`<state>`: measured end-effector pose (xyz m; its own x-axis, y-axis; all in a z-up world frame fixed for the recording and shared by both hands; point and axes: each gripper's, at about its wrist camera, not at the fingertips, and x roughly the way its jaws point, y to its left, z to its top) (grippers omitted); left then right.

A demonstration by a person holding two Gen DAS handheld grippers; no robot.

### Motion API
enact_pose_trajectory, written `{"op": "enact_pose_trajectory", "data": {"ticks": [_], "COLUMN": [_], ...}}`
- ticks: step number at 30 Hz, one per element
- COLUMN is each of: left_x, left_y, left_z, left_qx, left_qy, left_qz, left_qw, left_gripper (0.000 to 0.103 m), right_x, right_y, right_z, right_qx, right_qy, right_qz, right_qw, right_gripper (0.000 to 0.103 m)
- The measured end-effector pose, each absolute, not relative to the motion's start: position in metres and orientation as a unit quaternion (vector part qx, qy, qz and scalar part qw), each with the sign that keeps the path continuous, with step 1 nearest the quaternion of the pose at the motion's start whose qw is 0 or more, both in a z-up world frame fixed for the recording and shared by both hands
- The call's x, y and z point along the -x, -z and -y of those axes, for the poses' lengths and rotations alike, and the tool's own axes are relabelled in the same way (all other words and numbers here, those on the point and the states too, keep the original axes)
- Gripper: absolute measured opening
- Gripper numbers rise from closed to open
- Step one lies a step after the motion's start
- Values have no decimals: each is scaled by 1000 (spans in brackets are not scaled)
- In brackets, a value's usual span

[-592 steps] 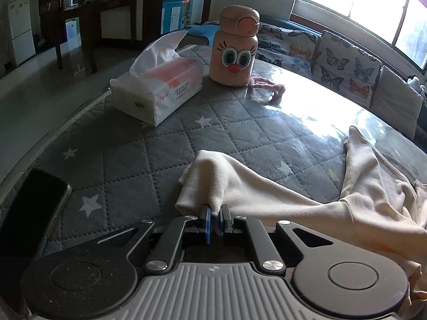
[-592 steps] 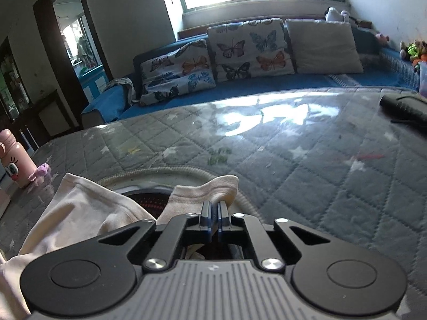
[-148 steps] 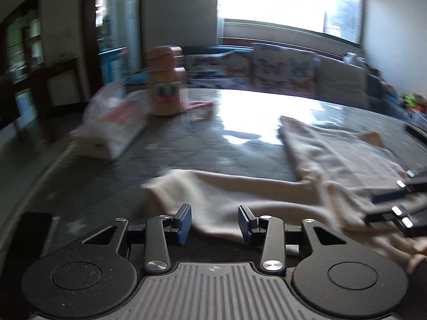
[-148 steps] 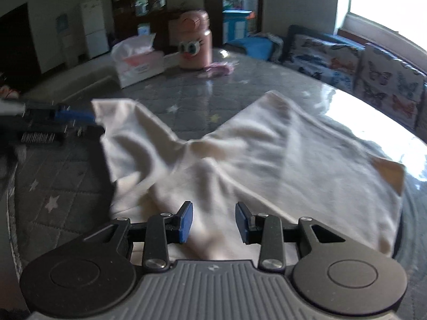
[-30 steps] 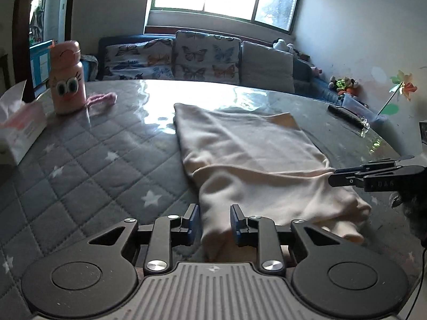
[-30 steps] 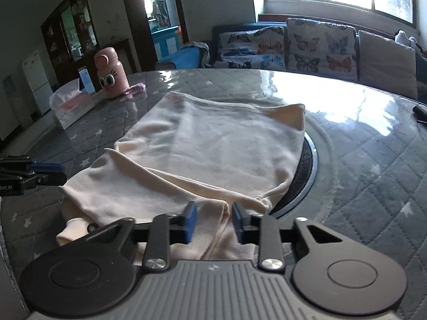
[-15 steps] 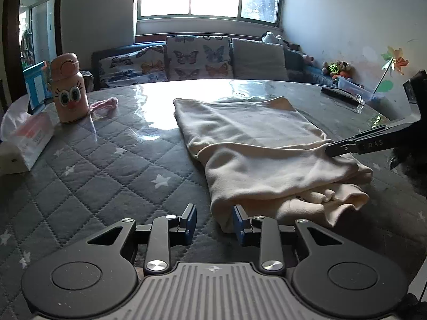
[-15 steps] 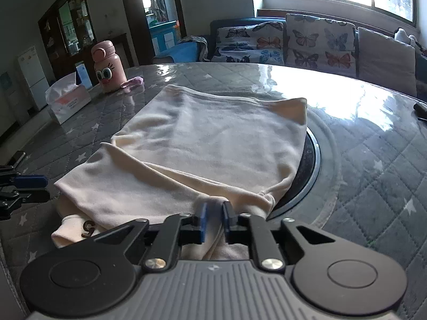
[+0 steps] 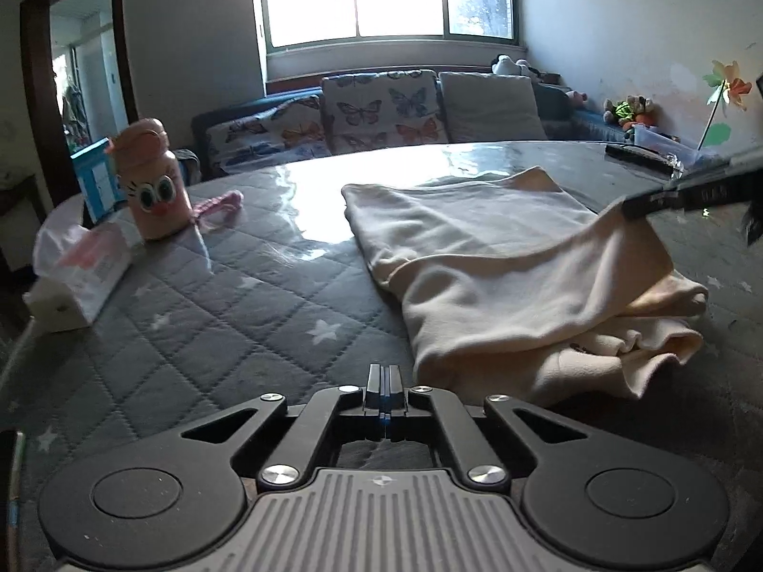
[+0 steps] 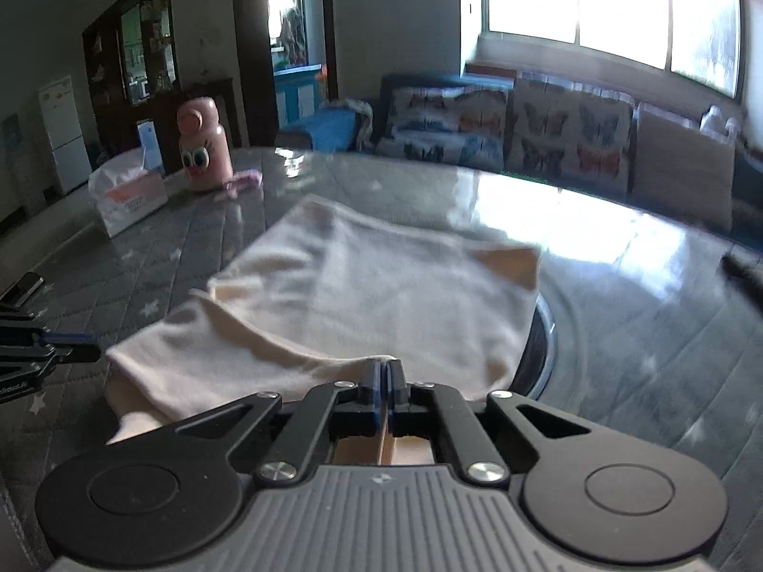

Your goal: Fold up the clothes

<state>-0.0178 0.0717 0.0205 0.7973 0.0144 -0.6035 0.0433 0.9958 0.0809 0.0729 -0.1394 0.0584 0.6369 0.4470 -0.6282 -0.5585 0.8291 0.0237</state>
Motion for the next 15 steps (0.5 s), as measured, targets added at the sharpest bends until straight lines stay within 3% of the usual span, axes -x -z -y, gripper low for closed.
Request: {"op": "enact_pose_trajectory", "data": {"ticks": [8,15], "left_x": [15,-14], "left_y": [-28,-43], "left_z": [-75,-57], "left_qx": [-39,-42], "left_qy": [5,37], "left_qz": [-320,-304], "left_qw": [947,951], "left_gripper": [1,3], "right_x": [-90,-79], "right_y": [-28,-46], "right_z": [145,149], "right_qx": [80,75], "right_qy": [-240,-272], "right_qz": [-377,-342], "right_qw": [891,896], "right_gripper": [5,9]}}
